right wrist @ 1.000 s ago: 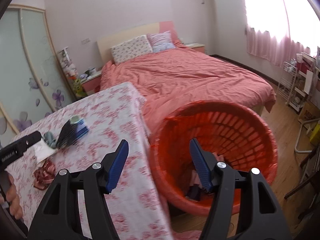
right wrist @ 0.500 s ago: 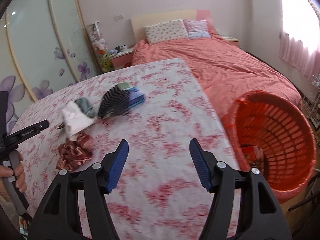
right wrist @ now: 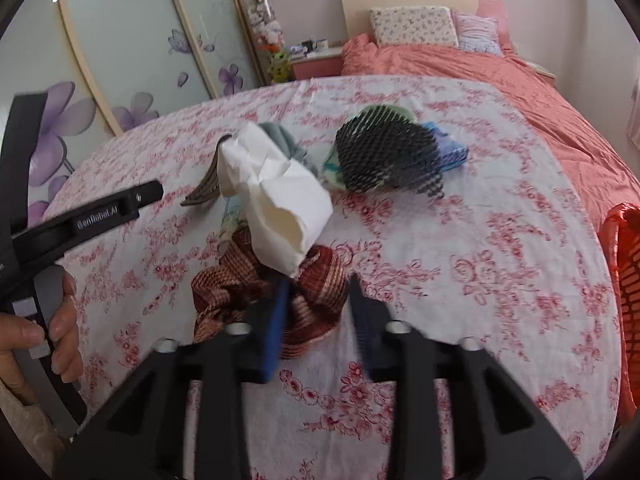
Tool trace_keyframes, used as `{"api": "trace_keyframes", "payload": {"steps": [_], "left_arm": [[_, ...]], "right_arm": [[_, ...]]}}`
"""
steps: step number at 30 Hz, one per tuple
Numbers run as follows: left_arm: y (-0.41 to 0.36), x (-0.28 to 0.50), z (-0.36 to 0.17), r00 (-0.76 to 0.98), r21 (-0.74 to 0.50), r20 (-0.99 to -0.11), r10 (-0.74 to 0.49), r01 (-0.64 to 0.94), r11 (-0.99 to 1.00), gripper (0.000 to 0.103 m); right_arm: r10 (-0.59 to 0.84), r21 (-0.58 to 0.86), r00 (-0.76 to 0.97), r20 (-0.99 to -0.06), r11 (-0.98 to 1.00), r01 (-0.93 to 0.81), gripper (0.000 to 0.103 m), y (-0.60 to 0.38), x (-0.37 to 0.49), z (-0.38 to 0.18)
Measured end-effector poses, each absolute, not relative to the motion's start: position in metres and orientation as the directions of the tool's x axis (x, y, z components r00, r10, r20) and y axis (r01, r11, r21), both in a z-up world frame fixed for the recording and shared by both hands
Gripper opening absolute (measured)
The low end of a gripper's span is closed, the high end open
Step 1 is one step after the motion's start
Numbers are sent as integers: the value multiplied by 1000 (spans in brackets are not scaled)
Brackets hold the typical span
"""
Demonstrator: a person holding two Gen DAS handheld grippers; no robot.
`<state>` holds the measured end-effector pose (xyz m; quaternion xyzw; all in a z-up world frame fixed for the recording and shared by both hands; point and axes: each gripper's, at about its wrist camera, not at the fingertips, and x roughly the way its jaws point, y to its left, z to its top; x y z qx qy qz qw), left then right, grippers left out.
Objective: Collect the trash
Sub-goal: 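Return both tools to the table and reach toward the comb and scrunchie, then grasp the brown comb with the left tool while the right tool grasps the plaid scrunchie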
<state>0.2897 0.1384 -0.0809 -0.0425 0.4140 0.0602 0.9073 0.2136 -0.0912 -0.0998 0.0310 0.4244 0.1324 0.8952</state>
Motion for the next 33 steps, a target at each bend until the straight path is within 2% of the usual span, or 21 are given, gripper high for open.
{"api": "trace_keyframes", "payload": {"steps": [4,9,13,16,17,24,26,29,31,32,33], "left_arm": [[128,303,-87,642,-30,-765,57,-124,992,73],[111,327,-101,606,-23,-794,46,-106,994,63],[99,347,-109,586,3,-807,70,-114,993,57],[95,356,-110,591,29,-802,89,-111,993,45],[95,356,-110,591,28,-802,88,-110,994,34],[106,333,-108,588,26,-807,62,-70,997,33],[113,315,-108,590,20,-806,45,-49,999,33],[119,297,-107,592,20,-806,34,-29,999,33],[123,291,-106,590,7,-807,24,-30,1000,34],[124,290,-106,591,-1,-806,19,-33,999,36],[125,290,-105,594,-6,-804,16,-35,999,42]], "right_arm": [[220,124,634,-742,973,-193,8,-103,202,-94],[129,100,657,-743,992,-81,8,-138,202,-94],[118,132,654,-747,991,-28,8,-158,207,-96],[126,142,658,-742,989,-29,8,-161,206,-96],[137,152,659,-740,988,-34,8,-160,207,-96],[229,222,656,-719,970,-96,8,-155,203,-93],[253,241,652,-715,964,-111,11,-155,203,-91],[239,229,665,-707,968,-105,37,-152,203,-88],[237,225,669,-705,969,-106,59,-148,205,-88],[236,220,667,-707,969,-109,61,-146,207,-88],[227,207,663,-713,972,-110,66,-143,209,-89]]}}
